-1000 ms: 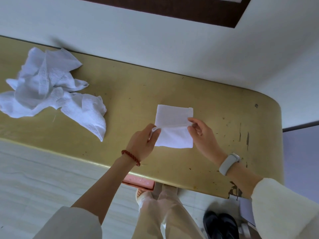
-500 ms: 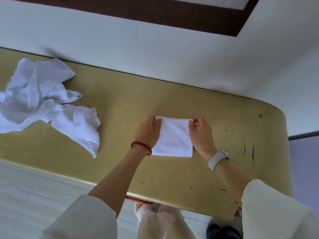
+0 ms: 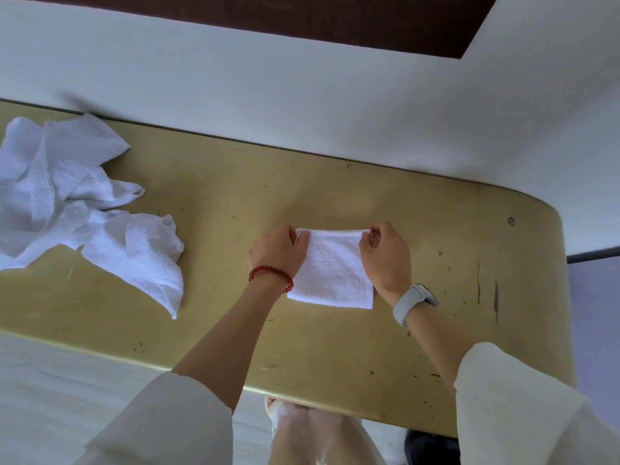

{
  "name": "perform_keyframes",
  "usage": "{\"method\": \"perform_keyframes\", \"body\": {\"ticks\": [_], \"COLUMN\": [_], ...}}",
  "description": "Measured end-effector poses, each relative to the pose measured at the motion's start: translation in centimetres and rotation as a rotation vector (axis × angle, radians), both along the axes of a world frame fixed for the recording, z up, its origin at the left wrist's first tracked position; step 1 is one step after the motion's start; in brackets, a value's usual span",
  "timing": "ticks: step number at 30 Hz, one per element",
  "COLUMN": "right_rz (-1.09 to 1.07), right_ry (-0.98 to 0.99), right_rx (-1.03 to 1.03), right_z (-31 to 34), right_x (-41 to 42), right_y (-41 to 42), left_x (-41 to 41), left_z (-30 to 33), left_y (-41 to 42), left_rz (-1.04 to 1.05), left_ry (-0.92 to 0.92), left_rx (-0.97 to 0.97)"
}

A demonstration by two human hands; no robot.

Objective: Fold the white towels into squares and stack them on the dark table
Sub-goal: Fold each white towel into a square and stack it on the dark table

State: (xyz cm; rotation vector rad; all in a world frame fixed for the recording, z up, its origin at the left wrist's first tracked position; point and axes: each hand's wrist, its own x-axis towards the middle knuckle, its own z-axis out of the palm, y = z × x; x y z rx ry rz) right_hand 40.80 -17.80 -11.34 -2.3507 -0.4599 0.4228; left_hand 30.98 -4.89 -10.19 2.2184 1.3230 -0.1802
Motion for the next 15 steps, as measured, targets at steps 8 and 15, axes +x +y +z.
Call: {"method": "perform_keyframes", "body": {"ticks": [8,15], "right_rz": [0.001,0.68], "right_ry": [-0.186,-0.67], "right_rx": [0.038,-0.216], "right_z": [1.3,-0.2], "right_x": [-0.5,-2.8], "right_y": [-1.0,-2.3], "left_x": [-1.3,-5.1], "left_z": [0.8,-2.2], "left_y": [-0.8,-3.2], "left_rz": [0.068,-0.595], "left_ry": [-0.314,-0.41], "left_rx": [0.087,0.564]}}
